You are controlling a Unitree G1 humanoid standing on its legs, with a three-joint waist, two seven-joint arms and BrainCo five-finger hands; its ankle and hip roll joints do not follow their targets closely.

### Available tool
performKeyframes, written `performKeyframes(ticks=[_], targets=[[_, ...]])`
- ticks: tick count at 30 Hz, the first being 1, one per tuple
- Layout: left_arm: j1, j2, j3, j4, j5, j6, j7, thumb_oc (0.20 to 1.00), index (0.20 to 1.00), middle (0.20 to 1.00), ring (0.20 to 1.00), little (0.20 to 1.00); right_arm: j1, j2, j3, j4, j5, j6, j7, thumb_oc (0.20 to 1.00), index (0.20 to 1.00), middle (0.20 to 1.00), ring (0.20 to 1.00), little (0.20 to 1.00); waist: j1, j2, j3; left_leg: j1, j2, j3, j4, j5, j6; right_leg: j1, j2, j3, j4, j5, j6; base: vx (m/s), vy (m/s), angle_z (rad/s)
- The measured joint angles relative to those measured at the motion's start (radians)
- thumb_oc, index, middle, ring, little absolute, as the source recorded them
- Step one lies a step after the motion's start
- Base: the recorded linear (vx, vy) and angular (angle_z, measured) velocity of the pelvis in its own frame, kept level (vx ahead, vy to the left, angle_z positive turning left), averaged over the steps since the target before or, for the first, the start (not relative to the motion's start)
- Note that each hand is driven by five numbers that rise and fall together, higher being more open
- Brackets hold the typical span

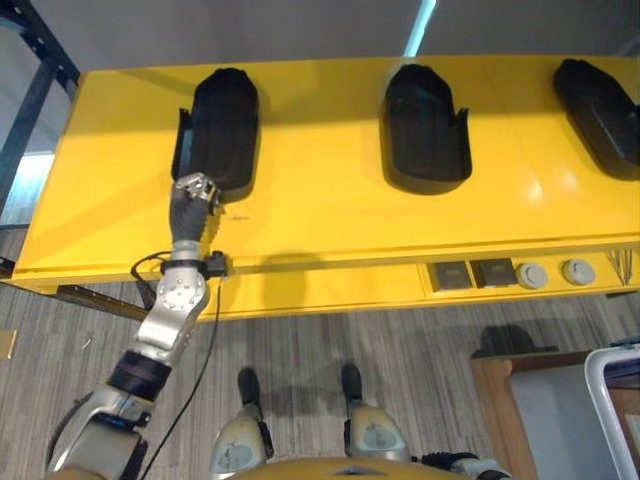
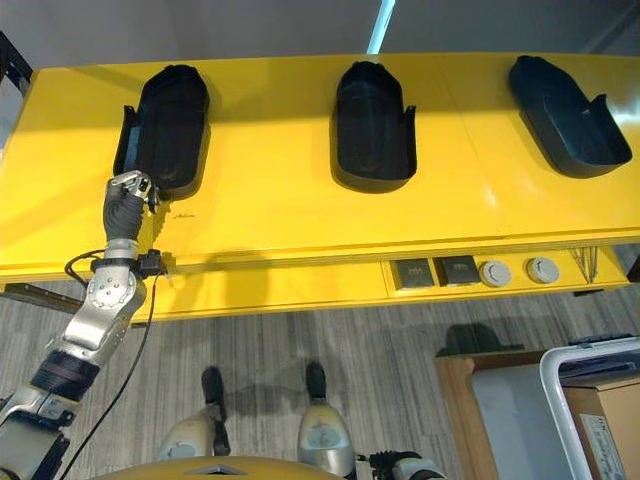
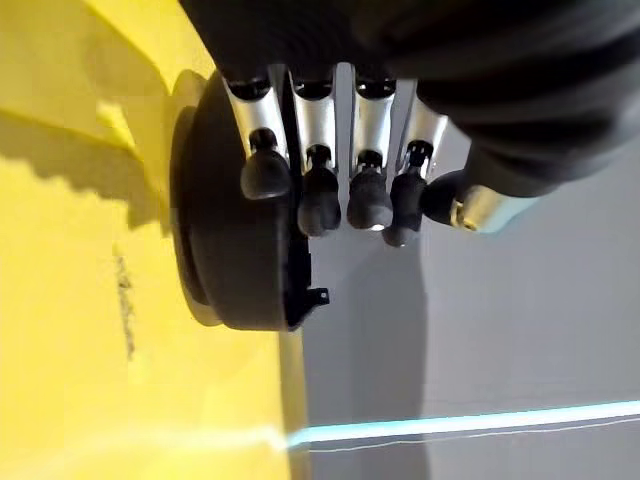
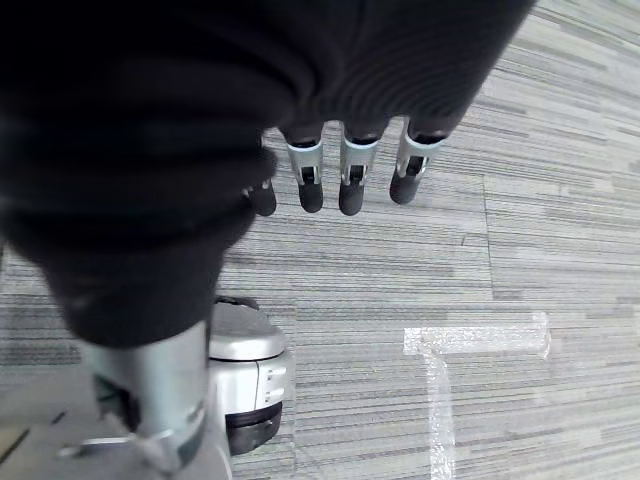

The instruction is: Move parts from the plastic box to the shelf.

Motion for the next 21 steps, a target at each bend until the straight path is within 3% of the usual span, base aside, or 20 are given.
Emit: performKeyframes(ticks=[5,6,10,11,16,17,18,21], targets=[[0.124,-0.004,0.007,-0.094,0.04,-0.05,0.0,0.2,0.2,0.2,0.2,0.2,0.03,0.006,-0.015,0.005,0.0,0.022,0.0,1.0,1.0,1.0,1.0,1.0,0.047,-0.008,-0.085,0.025,0.002,-0.023,0.0,-0.004,0.004,0.04,0.0,-0.029,0.0,-0.016,-0.005,0.01,-0.053,0.16],[0.173,-0.005,0.006,-0.089,0.069,-0.073,0.039,0.2,0.2,0.2,0.2,0.2,0.047,0.007,-0.015,0.007,0.0,0.023,0.001,1.0,1.0,1.0,1.0,1.0,0.058,-0.014,-0.131,0.033,0.001,-0.029,0.0,-0.013,-0.003,0.055,0.0,-0.041,0.0,-0.029,-0.013,0.01,-0.065,0.2],[0.253,-0.005,-0.004,-0.054,0.125,-0.117,0.157,0.2,0.2,0.2,0.2,0.2,0.04,0.012,-0.013,0.016,0.004,0.026,0.0,1.0,1.0,1.0,1.0,1.0,0.101,-0.024,-0.187,0.046,0.0,-0.054,0.0,-0.014,-0.004,0.084,0.001,-0.066,0.0,-0.046,-0.016,0.01,-0.058,0.21],[0.298,-0.018,-0.005,0.032,0.156,-0.149,0.198,0.2,0.2,0.2,0.2,0.2,0.037,0.012,0.0,0.024,0.013,0.037,0.0,1.0,1.0,1.0,1.0,1.0,0.119,-0.026,-0.208,0.05,-0.001,-0.062,0.0,-0.014,-0.004,0.102,0.004,-0.073,0.0,-0.05,-0.015,0.0,-0.036,0.24],[0.393,-0.063,-0.021,0.307,0.178,-0.177,0.307,0.2,0.2,0.2,0.2,0.2,0.037,0.023,0.004,0.053,0.025,0.04,-0.002,1.0,1.0,1.0,1.0,1.0,0.161,-0.035,-0.239,0.031,-0.001,-0.082,0.0,-0.014,-0.004,0.102,0.003,-0.102,0.0,-0.061,-0.014,-0.02,-0.012,0.23],[0.405,-0.071,-0.019,0.353,0.177,-0.185,0.323,0.485,0.485,0.485,0.485,0.485,0.037,0.024,0.003,0.054,0.035,0.04,-0.002,1.0,1.0,1.0,1.0,1.0,0.163,-0.041,-0.243,0.032,-0.002,-0.082,0.0,-0.012,-0.003,0.103,0.002,-0.109,0.0,-0.058,-0.018,-0.02,-0.005,0.25],[0.429,-0.093,0.001,0.488,0.174,-0.206,0.337,1.0,1.0,1.0,1.0,1.0,0.035,0.027,0.003,0.067,0.056,0.039,-0.002,1.0,1.0,1.0,1.0,1.0,0.163,-0.035,-0.239,0.033,-0.002,-0.083,0.0,-0.005,0.002,0.105,-0.001,-0.12,0.0,-0.056,-0.02,-0.02,-0.005,0.19],[0.452,-0.127,0.046,0.61,0.123,-0.227,0.305,1.0,1.0,1.0,1.0,1.0,0.027,0.031,0.002,0.08,0.075,0.04,0.001,1.0,1.0,1.0,1.0,1.0,0.172,-0.037,-0.239,0.032,-0.006,-0.09,0.0,0.001,0.003,0.113,0.0,-0.124,0.0,-0.056,-0.02,-0.02,0.003,0.08]])
